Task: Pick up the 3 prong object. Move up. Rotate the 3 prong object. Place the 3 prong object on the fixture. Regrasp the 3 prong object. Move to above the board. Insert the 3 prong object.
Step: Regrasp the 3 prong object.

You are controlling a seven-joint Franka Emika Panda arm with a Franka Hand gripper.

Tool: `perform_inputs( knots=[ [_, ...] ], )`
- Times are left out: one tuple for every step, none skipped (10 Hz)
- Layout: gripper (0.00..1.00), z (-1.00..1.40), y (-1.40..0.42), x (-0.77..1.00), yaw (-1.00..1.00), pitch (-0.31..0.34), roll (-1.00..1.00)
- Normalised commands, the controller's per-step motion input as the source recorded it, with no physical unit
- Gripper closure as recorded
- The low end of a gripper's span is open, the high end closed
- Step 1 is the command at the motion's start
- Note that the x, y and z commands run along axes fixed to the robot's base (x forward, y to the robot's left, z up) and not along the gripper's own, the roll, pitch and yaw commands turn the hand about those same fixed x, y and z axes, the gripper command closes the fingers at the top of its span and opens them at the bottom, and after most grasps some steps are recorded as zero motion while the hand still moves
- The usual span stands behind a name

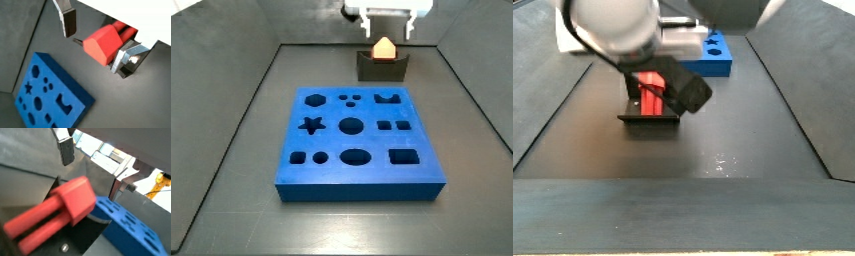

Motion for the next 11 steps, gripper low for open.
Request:
perform_inputs(
  knots=[
    [0.00,1.00,0.00,-0.04,0.05,0.009,0.04],
    [0.00,1.00,0.01,-0.04,0.05,0.031,0.04],
    [0.00,0.87,0.01,-0.04,0.04,0.061,0.04],
    [0.00,0.75,0.01,-0.04,0.03,0.076,0.04],
    [0.00,0.52,0.01,-0.03,0.01,0.100,0.04],
    [0.00,0.35,0.01,-0.03,0.00,0.107,0.05],
    [0.00,0.40,-0.73,-0.09,0.01,0.078,1.00],
    [0.00,0.33,-0.73,-0.08,0.01,0.077,1.00],
    [0.00,0.22,-0.59,-0.08,0.01,0.066,1.00],
    [0.00,0.11,-0.44,-0.10,0.01,0.057,1.00],
    [0.00,0.04,-0.23,-0.07,0.01,0.052,1.00]
  ],
)
